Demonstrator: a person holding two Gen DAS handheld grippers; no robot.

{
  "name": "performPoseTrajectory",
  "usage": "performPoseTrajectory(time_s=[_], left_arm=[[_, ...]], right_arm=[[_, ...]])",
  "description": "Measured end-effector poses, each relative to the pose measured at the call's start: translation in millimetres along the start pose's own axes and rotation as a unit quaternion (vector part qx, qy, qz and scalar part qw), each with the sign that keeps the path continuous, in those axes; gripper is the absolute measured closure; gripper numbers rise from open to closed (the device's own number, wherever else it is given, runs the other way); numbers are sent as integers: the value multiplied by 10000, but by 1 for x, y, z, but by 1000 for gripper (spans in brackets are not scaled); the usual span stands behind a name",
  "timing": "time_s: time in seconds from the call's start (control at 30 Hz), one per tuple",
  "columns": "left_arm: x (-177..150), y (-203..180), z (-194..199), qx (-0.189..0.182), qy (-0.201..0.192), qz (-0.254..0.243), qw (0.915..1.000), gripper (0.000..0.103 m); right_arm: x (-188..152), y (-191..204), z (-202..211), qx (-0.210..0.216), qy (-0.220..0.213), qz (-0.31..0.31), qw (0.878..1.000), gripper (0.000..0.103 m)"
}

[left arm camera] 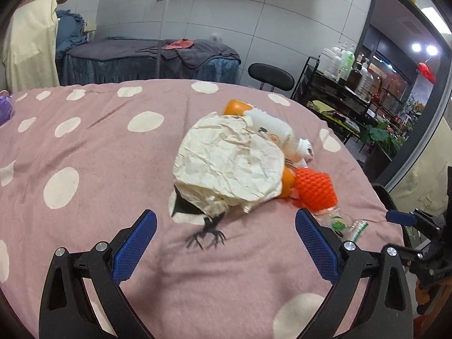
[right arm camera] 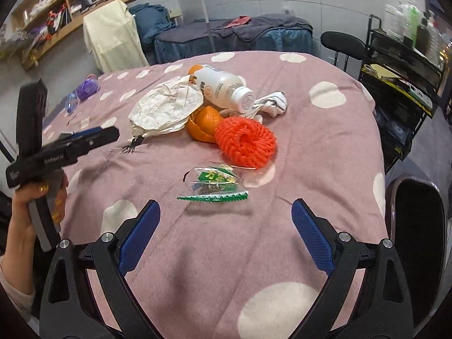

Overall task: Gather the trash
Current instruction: 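Grasp the crumpled paper with the left gripper while the right grasps the candy wrapper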

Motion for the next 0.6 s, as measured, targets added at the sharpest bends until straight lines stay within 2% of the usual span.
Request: performPoseTrajectory(time_s=[0.1, 0.2, 0.27, 0.3, 0.37, 0.4, 0.43, 0.5, 0.6], left_arm=[[14, 14, -19, -11, 97, 49, 9999, 7], [23, 22, -34, -191, 189, 202, 9994, 8], [28, 21, -43, -311, 217, 251, 9990, 10], [29, 19, -48, -412, 271, 252, 9985, 12], [26, 13, -55, -550, 429, 218, 9973, 27], [24, 10, -58, -481, 491, 167, 9975, 34], [21, 10, -59, -383, 489, 121, 9980, 48], [18, 10, -53, -252, 384, 72, 9989, 55], [13, 7, -36, -260, 162, 30, 9995, 65]], right_arm=[[6, 11, -16, -162, 196, 356, 9990, 10], [10, 13, -32, -298, 347, 447, 9979, 12], [12, 11, -43, -332, 495, 431, 9973, 29], [12, 9, -48, -324, 587, 379, 9970, 34], [10, 5, -55, -263, 683, 259, 9970, 40], [9, 4, -56, -248, 688, 216, 9971, 41], [8, 2, -56, -226, 666, 176, 9974, 42], [6, -2, -53, -137, 624, 85, 9979, 44], [3, -7, -49, -22, 550, -103, 9984, 46]])
Point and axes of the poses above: each gripper's, at about its wrist camera, not at the fingertips, and z roughly against the way its jaws point, y to its left, x to its top, the point moved 4 cm from there along -z, roughly the way its jaws point, and after that the axes turned 3 degrees about -y, right-handed, at the moved point
